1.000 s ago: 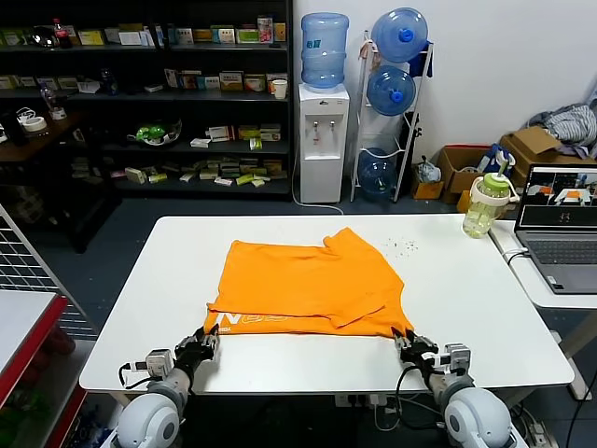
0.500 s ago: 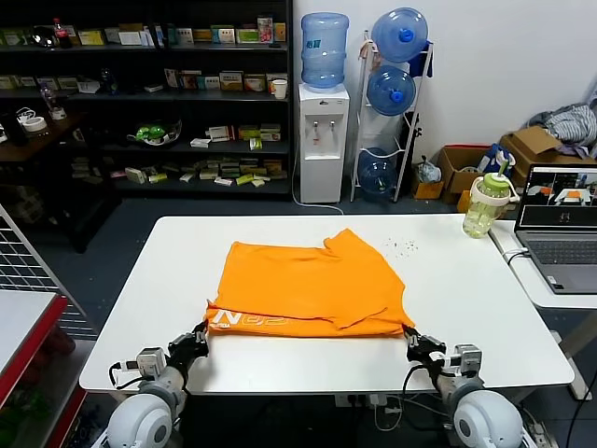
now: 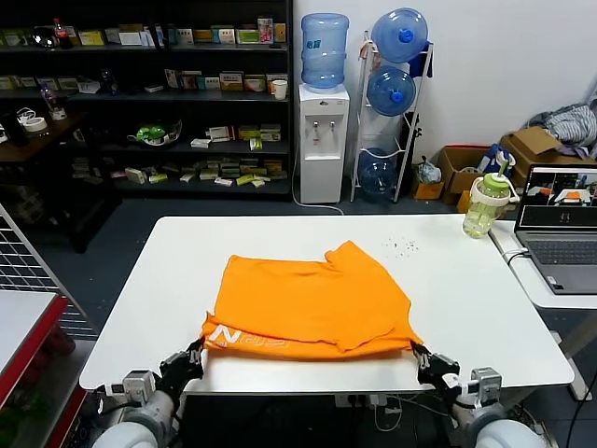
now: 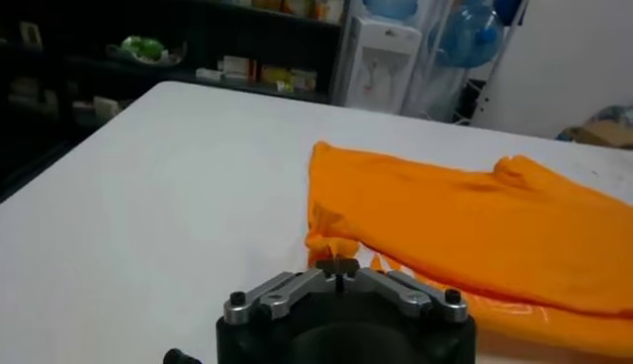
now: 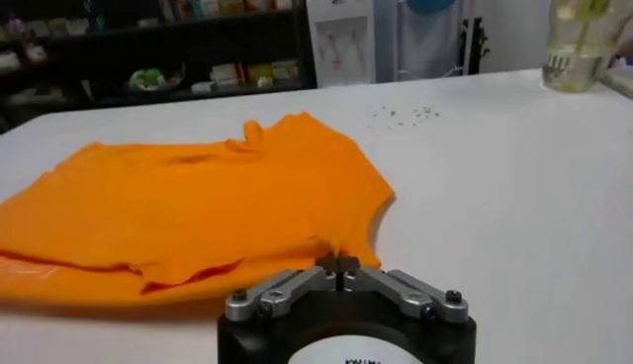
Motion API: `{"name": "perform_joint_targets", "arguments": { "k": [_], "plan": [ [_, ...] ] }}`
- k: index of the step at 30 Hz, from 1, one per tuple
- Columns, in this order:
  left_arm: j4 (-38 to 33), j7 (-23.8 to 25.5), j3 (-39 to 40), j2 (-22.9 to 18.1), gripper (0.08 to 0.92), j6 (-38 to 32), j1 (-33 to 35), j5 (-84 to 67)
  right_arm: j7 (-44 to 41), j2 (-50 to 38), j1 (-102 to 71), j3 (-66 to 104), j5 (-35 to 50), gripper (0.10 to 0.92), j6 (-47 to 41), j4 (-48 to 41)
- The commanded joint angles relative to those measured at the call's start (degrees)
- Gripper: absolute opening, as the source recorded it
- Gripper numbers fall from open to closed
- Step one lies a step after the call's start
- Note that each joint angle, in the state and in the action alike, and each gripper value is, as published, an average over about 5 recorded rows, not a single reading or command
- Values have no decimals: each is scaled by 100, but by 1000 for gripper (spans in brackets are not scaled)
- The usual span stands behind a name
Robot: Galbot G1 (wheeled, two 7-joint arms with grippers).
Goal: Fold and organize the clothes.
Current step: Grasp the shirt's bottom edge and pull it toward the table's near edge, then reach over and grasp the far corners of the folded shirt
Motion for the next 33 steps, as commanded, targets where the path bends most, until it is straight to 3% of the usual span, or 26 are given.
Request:
{"name": "perform_joint_targets", "arguments": {
  "k": [1, 4, 7, 13, 17, 20, 26, 29, 33],
  "plan": [
    [-632, -115, -35, 92, 90, 120, 1167, -12, 66, -100, -993, 193, -64, 124, 37, 347],
    [-582, -126, -43, 44, 96, 209, 1111, -13, 78, -71, -985, 233, -106, 144, 16, 342],
    [-595, -143, -101, 80, 148, 236, 997, -35, 78, -55, -930, 283, -137, 224, 4, 385],
    [-660, -237, -383, 309, 337, 339, 478, -364, 80, -205, -465, 394, -24, 397, -37, 432],
    [-408, -124, -496, 395, 459, 322, -316, -608, 124, -233, 523, 226, 143, 518, -67, 242],
    [144, 51, -249, 343, 545, 202, -1206, -610, 233, -101, 1882, -185, 274, 605, -173, -300],
    [1821, 572, 544, -166, 727, -33, -3183, -499, 353, 383, 4270, -1332, 306, 772, -200, -2173],
    [2689, 829, 909, -429, 794, -105, -3811, -314, 208, 728, 5188, -1830, 193, 814, -151, -3255],
    [3658, 1141, 1311, -756, 821, -117, -4432, -196, -53, 1166, 5848, -2140, -4, 822, -129, -4332]
  ]
}}
